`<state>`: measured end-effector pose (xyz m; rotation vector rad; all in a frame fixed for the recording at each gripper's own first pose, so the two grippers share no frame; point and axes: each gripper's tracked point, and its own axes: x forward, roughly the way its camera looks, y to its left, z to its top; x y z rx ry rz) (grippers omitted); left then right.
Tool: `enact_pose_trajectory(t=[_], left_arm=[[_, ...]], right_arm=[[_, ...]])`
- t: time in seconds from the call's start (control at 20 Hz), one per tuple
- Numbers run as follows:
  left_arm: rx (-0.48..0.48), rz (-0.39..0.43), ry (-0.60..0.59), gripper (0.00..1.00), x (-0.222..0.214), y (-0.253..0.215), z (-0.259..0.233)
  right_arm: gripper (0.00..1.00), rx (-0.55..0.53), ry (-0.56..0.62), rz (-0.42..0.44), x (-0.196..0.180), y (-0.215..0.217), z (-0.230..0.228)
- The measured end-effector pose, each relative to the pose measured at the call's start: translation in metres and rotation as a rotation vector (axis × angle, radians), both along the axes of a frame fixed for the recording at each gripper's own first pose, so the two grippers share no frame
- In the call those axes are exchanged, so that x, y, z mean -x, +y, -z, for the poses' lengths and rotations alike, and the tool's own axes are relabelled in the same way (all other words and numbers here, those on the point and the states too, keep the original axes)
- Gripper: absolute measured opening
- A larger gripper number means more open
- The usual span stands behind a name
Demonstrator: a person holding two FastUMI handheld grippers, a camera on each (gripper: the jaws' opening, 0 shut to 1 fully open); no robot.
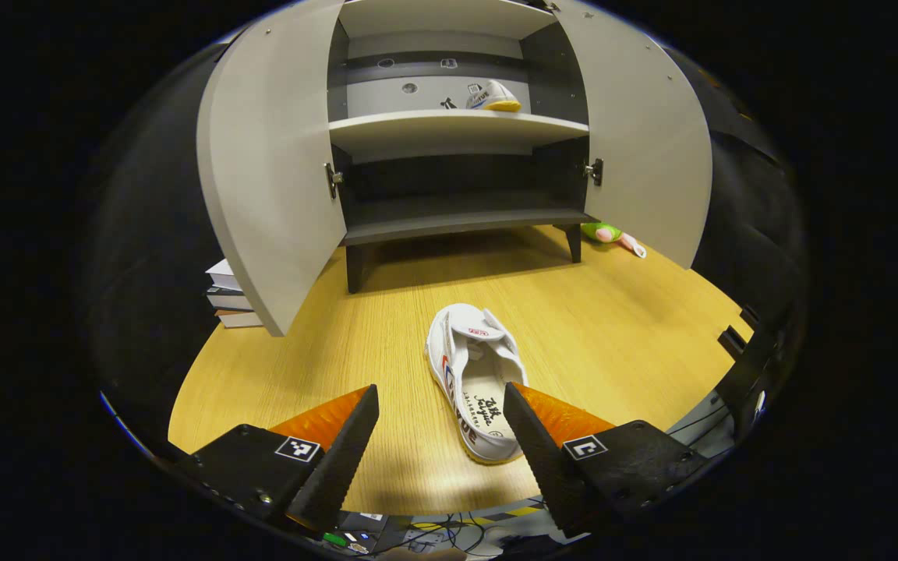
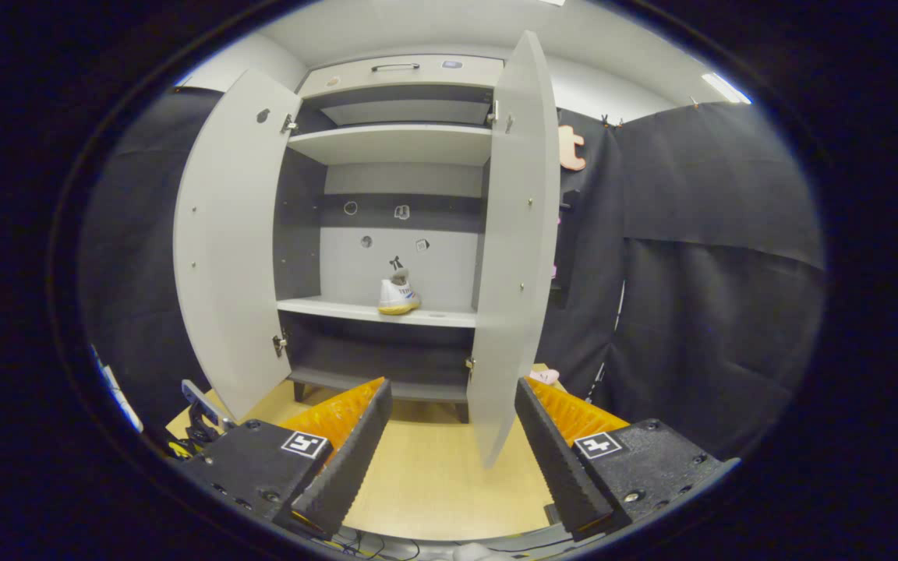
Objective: Grab one shoe with the right hand and put it into the shoe cabinet, grab the other shoe with the left hand and put it into the shoe cabinet; then close the right door with the right hand and the left door with the left hand.
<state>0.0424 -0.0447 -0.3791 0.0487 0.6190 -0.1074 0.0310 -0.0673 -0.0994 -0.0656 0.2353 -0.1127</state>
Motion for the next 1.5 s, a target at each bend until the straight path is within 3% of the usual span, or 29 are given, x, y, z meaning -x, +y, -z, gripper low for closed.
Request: enact_pose_trajectory(t=[0.35,0.45,0.5,0.55,0.6,0.7,0.75,0.8,0.9,1.0,1.15,1.5], left_arm=[[-0.059,0.018,0.032,0.95,-0.058,0.001,0.044],[-0.069,0.033,0.030,0.84,-0.075,-0.002,0.050],[-0.069,0.036,0.032,0.71,-0.083,-0.005,0.053],[-0.060,0.045,0.042,0.68,-0.088,-0.007,0.057],[-0.053,0.042,0.048,0.74,-0.094,-0.009,0.060],[-0.033,0.027,0.076,0.46,-0.098,-0.013,0.068],[-0.056,0.008,0.079,0.37,-0.097,-0.008,0.065],[-0.073,-0.009,0.076,0.36,-0.103,-0.004,0.070],[-0.065,-0.013,0.094,0.18,-0.101,-0.005,0.067],[-0.059,-0.016,0.128,0.13,-0.101,-0.005,0.065],[-0.074,-0.025,0.075,0.13,-0.105,-0.001,0.028],[-0.047,-0.082,-0.105,0.12,-0.129,0.012,-0.113]], right_arm=[[0.99,0.014,0.079,0.019,0.002,-0.007,0.017],[0.99,0.011,0.089,0.021,0.006,-0.005,0.020],[1.00,0.014,0.097,0.022,0.008,-0.003,0.021],[1.00,0.015,0.105,0.021,0.008,-0.005,0.021],[1.00,0.013,0.106,0.018,0.007,-0.005,0.021],[1.00,0.015,0.109,0.017,0.003,-0.007,0.021],[1.00,0.016,0.110,0.014,0.004,-0.007,0.022],[1.00,0.014,0.110,0.010,0.003,-0.007,0.022],[0.99,0.013,0.110,0.003,0.003,-0.009,0.021],[1.00,0.009,0.102,0.002,0.001,-0.012,0.018],[1.00,-0.013,0.083,-0.012,-0.006,-0.014,0.011],[0.99,0.015,-0.007,-0.101,-0.025,-0.002,-0.013]])
